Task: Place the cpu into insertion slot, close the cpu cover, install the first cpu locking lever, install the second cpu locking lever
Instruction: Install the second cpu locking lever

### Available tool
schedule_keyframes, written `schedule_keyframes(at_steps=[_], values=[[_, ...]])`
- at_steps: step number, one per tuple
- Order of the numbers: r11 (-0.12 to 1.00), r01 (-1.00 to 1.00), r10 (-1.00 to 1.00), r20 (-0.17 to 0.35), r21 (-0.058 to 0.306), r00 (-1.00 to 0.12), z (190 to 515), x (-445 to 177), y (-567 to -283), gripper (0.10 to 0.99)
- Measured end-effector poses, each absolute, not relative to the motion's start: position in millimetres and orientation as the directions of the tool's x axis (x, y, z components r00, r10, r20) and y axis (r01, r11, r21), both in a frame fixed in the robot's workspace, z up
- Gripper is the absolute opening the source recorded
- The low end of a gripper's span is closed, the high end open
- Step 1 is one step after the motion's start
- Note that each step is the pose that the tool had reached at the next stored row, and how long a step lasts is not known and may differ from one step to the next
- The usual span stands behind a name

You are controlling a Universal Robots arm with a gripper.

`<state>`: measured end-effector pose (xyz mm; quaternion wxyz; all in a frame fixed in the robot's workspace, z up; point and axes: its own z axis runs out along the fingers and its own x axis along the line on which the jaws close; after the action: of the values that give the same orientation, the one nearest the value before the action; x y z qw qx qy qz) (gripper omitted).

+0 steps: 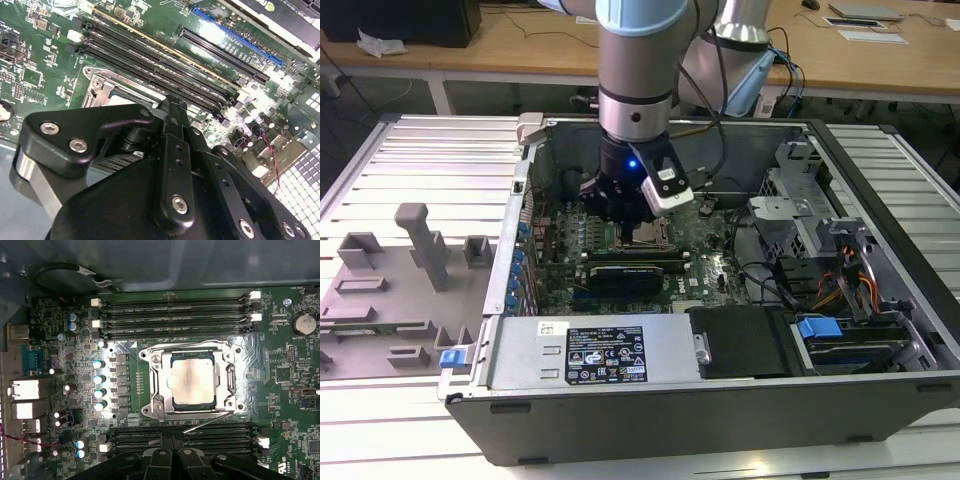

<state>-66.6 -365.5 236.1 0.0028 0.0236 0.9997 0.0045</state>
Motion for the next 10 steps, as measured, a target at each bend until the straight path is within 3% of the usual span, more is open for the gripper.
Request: schedule_keyframes(at_steps=[5,10], values=[[0.999,0.043,0.043,-0.018,0.023,-0.999,233.0,-68.6,-372.6,0.106],[0.997,0.036,0.039,-0.030,0.072,-0.999,232.0,-69.8,-375.6,0.106]])
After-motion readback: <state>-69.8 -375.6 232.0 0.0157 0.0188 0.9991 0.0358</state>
